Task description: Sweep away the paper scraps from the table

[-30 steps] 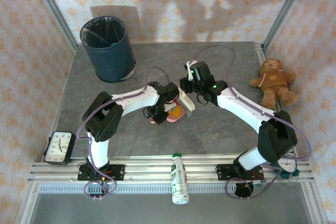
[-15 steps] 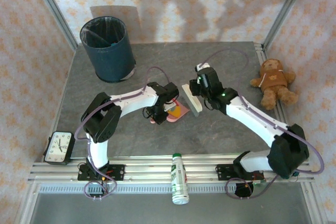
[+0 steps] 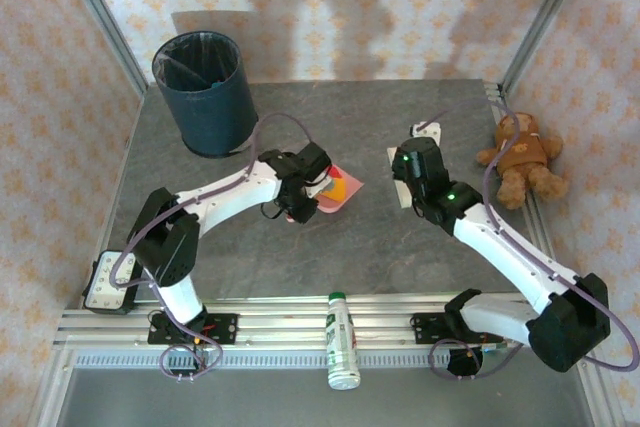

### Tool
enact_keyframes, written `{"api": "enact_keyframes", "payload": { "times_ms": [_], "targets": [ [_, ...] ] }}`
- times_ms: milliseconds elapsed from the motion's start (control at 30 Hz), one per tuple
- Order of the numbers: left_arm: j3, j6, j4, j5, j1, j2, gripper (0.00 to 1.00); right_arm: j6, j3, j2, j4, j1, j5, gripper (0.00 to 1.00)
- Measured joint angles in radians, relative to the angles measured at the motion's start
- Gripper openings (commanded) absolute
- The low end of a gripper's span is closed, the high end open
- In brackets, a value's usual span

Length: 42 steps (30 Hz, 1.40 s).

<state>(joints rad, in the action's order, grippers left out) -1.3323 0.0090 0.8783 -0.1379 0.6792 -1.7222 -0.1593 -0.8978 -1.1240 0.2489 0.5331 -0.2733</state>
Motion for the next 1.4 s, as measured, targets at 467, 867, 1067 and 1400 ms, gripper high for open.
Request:
{"api": "enact_keyframes", "payload": {
  "times_ms": [467,867,1067,1400],
  "targets": [
    [-0.141,-0.037,-0.002,-0.019,-0.138,0.089,0.00,-0.010,0.081,0.061,0.007,0.000,0.024,0.00],
    [-0.390,-0.038,0.061,-0.019,-0.275,0.082,0.00,-0.018,0.087,0.068,0.011,0.000,0.035,0.00],
    [-0.520,-0.056,0.086,-0.031,-0.343,0.035,0.00,-0.024,0.088,0.068,0.015,0.000,0.037,0.00],
    [-0.682,-0.115,0.121,-0.092,-0.444,-0.061,0.00,-0.029,0.089,0.067,0.017,0.000,0.040,0.00]
  ]
}}
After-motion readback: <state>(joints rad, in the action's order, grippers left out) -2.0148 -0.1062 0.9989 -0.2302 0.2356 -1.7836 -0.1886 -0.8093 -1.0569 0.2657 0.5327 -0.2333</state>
